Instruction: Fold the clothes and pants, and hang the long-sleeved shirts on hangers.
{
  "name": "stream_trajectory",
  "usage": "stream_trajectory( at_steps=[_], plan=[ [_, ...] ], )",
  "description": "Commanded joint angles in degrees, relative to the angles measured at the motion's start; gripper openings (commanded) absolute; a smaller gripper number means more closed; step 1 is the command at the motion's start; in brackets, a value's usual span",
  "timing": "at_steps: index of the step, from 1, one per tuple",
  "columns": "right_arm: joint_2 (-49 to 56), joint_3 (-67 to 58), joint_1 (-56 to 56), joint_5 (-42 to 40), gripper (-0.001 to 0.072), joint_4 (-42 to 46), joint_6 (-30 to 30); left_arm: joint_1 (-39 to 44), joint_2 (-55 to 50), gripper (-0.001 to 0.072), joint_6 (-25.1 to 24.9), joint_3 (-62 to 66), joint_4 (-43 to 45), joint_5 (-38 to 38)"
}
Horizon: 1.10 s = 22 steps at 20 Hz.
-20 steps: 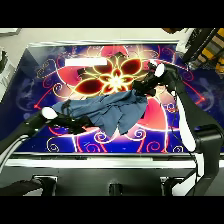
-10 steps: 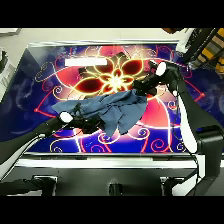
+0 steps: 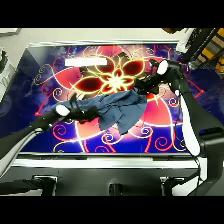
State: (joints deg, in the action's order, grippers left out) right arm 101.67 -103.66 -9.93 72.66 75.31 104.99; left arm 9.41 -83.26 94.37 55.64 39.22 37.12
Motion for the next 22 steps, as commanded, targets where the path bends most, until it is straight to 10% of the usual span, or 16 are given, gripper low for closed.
stream_trajectory(
  at_steps=[1, 15, 22],
  plan=[
    [-6.1, -0.1, 0.0, -2.4, 0.0029, 11.0, -0.7, -9.2, 10.3, 0.0016, -7.8, 7.1, -0.5, 5.1],
    [-58.6, -0.1, 0.0, -5.5, 0.0029, 16.9, -9.8, -44.7, 53.4, 0.0016, -4.6, 31.3, 2.3, 14.5],
    [-54.2, 0.0, 0.0, -4.8, 0.0029, 16.1, 1.7, -45.6, 48.4, 0.0016, -2.3, 31.1, 8.2, 21.2]
  ],
)
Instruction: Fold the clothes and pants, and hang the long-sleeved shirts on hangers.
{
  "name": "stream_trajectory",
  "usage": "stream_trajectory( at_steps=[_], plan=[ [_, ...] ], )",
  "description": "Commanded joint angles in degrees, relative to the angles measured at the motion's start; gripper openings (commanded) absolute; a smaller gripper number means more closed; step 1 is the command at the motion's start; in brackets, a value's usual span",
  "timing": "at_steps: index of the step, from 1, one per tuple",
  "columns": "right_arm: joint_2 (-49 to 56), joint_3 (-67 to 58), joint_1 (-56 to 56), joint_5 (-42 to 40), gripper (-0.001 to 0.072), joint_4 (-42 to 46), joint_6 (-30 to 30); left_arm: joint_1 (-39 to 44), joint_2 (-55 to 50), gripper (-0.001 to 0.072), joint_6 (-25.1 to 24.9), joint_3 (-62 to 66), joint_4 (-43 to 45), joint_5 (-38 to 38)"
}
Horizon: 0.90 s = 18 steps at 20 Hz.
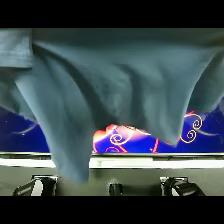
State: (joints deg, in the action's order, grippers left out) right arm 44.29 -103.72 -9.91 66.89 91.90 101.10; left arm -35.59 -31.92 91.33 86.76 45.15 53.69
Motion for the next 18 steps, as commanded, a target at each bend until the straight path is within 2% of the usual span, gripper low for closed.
stream_trajectory(
  at_steps=[1, 5, 7, 10, 13, 16, 17, 18],
  plan=[
    [7.2, 0.0, 0.0, 2.4, 0.0029, -1.7, 7.1, -0.2, -5.7, 0.0016, -0.2, -0.6, 2.3, 6.6],
    [28.2, 0.1, -0.1, 3.6, 0.003, -10.0, 7.9, 6.1, -22.5, 0.0016, -7.9, -5.5, 3.1, 7.9],
    [39.7, 0.0, -0.1, -0.3, 0.003, -12.5, 7.9, 10.1, -32.4, 0.0016, -9.0, -6.7, 6.1, 5.0],
    [54.1, 0.0, -0.1, -10.4, 0.003, -21.1, 7.3, 14.8, -46.5, 0.0016, -8.9, -6.8, 8.0, -3.8],
    [63.1, 0.0, -0.1, -18.8, 0.0031, -27.1, 7.2, 18.7, -55.6, 0.0017, -8.9, -6.8, 7.4, -10.3],
    [67.4, 0.0, -0.1, -23.0, 0.0041, -30.9, 7.2, 22.2, -61.0, 0.0018, -8.9, -6.8, 7.4, -11.1],
    [67.9, 0.0, -0.1, -23.1, 0.0079, -31.2, 7.2, 23.0, -61.9, 0.0019, -8.9, -6.8, 7.4, -10.4],
    [68.0, 0.0, 0.0, -22.6, 0.0123, -31.2, 7.2, 23.6, -62.4, 0.0053, -8.8, -6.8, 7.4, -9.3]
  ],
)
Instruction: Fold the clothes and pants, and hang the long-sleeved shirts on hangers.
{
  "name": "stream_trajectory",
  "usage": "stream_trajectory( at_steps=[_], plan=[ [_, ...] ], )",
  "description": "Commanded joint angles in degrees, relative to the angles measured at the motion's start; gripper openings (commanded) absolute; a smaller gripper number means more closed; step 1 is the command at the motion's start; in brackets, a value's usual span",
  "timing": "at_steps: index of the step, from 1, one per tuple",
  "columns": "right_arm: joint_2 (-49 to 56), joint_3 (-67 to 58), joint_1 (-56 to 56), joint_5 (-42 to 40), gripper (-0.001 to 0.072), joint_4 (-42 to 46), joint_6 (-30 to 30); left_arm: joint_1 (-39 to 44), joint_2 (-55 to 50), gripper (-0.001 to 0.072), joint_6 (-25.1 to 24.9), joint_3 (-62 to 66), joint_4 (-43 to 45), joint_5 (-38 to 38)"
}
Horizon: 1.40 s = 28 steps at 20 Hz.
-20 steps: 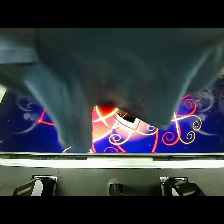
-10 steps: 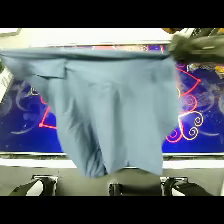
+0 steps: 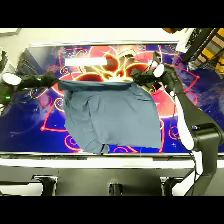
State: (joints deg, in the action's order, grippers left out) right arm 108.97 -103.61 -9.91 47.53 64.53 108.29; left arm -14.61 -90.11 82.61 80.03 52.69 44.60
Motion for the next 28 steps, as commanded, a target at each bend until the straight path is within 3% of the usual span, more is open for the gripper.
stream_trajectory(
  at_steps=[1, 2, 3, 5, 7, 10, 12, 16, 20, 28],
  plan=[
    [3.2, -0.1, 0.0, -2.3, 0.0209, -3.9, 0.0, 2.8, -4.3, 0.0189, 0.3, 0.0, -0.2, 1.0],
    [2.5, -0.1, 0.2, -0.5, 0.0293, -3.9, 0.0, 2.3, -3.8, 0.0413, 0.8, 0.2, -0.1, 3.0],
    [1.4, -0.1, 0.7, 1.8, 0.037, -3.8, -0.7, 1.2, -3.1, 0.0496, 0.9, 0.8, -0.1, 5.7],
    [-2.7, -0.1, 3.3, 7.0, 0.0493, -4.0, -7.5, -2.2, -0.3, 0.0496, 0.9, 2.1, -0.1, 12.1],
    [-8.4, -0.1, 7.5, 14.6, 0.0496, -3.8, -16.0, -6.4, 4.2, 0.0496, 0.9, 2.1, 0.1, 17.9],
    [-15.8, -0.1, 15.6, 28.6, 0.0495, -3.2, -23.3, -12.4, 11.2, 0.0496, 1.0, 0.6, 3.1, 26.6],
    [-19.4, 1.3, 21.3, 37.5, 0.0493, -3.8, -27.3, -15.5, 17.2, 0.0496, 3.1, -5.6, 4.6, 28.3],
    [-29.7, 20.0, 30.1, 38.0, 0.0478, -5.7, -30.0, -17.8, 29.8, 0.0495, 5.0, -25.6, 4.5, 26.2],
    [-37.1, 42.8, 31.4, 34.7, 0.049, -1.3, -31.2, -17.8, 36.5, 0.0494, 5.0, -40.0, 4.1, 24.9],
    [-37.9, 64.8, 31.4, 27.0, 0.048, -3.3, -33.3, -17.8, 36.7, 0.0494, 5.0, -44.7, 1.6, 24.9]
  ],
)
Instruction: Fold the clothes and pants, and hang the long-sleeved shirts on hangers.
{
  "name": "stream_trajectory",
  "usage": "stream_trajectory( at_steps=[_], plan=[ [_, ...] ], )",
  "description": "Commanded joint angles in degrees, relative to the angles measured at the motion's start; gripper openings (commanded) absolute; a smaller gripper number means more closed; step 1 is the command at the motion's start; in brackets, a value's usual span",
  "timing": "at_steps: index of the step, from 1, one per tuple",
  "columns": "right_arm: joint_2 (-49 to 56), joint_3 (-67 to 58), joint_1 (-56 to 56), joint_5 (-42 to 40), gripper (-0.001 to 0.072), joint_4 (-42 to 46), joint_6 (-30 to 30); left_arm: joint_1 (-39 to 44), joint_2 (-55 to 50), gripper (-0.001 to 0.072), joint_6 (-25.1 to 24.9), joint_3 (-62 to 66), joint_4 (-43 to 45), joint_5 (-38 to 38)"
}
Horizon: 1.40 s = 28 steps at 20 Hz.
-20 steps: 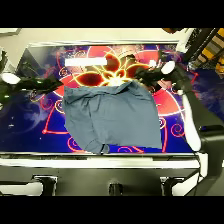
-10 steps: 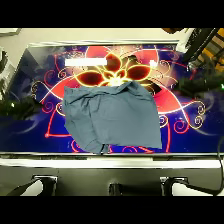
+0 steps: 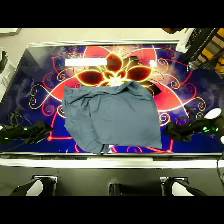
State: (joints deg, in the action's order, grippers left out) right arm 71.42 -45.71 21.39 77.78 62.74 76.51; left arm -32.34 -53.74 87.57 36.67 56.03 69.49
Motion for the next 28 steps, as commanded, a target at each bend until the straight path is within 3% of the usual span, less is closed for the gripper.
stream_trajectory(
  at_steps=[1, 5, 11, 12, 13, 14, 15, 22, 28],
  plan=[
    [-0.4, 8.6, 0.1, -4.8, 0.0486, -2.3, -1.8, -0.1, 0.2, 0.0494, 0.0, -1.3, -2.8, -0.1],
    [-0.4, 12.7, 0.1, -9.5, 0.0486, -3.4, -2.2, 0.3, 0.1, 0.0495, 0.0, -1.3, -3.5, -0.5],
    [2.8, 13.2, 0.1, -8.9, 0.0465, -8.5, -4.0, 3.6, -2.1, 0.0514, -0.1, -1.3, -3.5, -0.9],
    [3.1, 13.2, 0.1, -8.8, 0.036, -10.1, -5.1, 5.1, -3.2, 0.0514, -0.1, -1.3, -3.5, -1.2],
    [3.1, 13.2, 0.1, -9.0, 0.0337, -10.7, -5.7, 7.0, -4.3, 0.0514, -0.1, -1.3, -3.5, -1.6],
    [3.1, 13.2, 0.1, -8.9, 0.0214, -10.8, -6.1, 9.3, -5.8, 0.0514, -0.1, -1.3, -3.6, -2.1],
    [3.1, 13.2, 0.1, -8.7, 0.0039, -10.8, -6.3, 12.0, -7.3, 0.0514, -0.1, -1.3, -3.6, -2.7],
    [0.0, 13.2, 0.1, -8.9, 0.003, -11.2, -6.2, 26.2, -15.9, 0.0514, 1.8, -1.3, -7.2, -8.8],
    [-3.7, 13.2, 0.1, -9.0, 0.003, -11.2, -5.6, 29.0, -17.6, 0.0514, 4.3, -1.3, -7.2, -6.2]
  ],
)
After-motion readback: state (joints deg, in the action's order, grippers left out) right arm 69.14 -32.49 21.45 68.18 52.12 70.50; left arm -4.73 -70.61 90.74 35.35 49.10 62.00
